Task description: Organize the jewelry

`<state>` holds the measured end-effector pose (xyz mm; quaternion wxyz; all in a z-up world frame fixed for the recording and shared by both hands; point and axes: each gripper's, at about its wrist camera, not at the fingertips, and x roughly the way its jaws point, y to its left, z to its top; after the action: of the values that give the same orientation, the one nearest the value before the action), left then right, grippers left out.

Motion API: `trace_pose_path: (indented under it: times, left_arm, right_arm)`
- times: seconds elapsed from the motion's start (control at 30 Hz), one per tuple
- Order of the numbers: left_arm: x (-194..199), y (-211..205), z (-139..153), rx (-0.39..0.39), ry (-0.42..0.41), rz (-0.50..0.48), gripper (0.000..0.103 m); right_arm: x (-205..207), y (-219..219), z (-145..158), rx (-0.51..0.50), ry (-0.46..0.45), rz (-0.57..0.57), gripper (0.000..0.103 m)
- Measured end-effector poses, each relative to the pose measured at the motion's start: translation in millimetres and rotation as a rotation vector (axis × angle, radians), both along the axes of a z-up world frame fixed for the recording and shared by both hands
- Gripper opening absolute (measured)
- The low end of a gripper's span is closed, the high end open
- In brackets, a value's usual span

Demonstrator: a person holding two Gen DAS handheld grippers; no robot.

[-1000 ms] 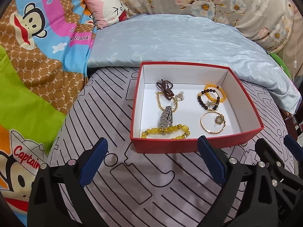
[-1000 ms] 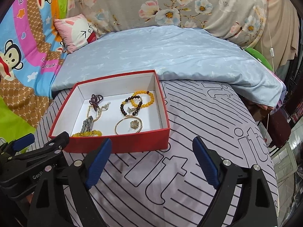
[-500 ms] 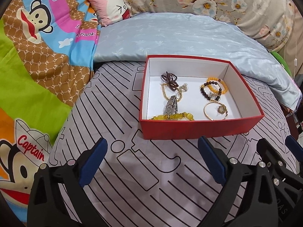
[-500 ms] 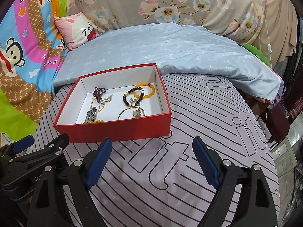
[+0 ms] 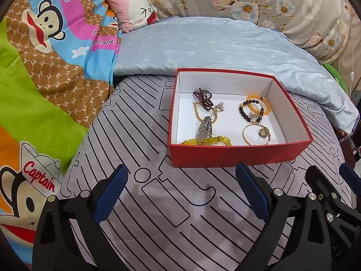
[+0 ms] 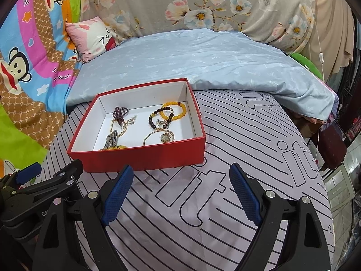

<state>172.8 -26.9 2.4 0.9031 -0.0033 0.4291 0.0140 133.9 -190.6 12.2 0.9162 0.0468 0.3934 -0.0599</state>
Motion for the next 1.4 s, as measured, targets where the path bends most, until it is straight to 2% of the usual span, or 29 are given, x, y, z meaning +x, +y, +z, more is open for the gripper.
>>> trace_pose_path:
  times: [1.4]
  left_arm:
    - [2.2, -1.7, 1.1, 0.004, 0.001, -0.006, 0.094]
  right_arm:
    - [1.6, 1.1, 2.5, 0.005, -0.004, -0.003, 0.085]
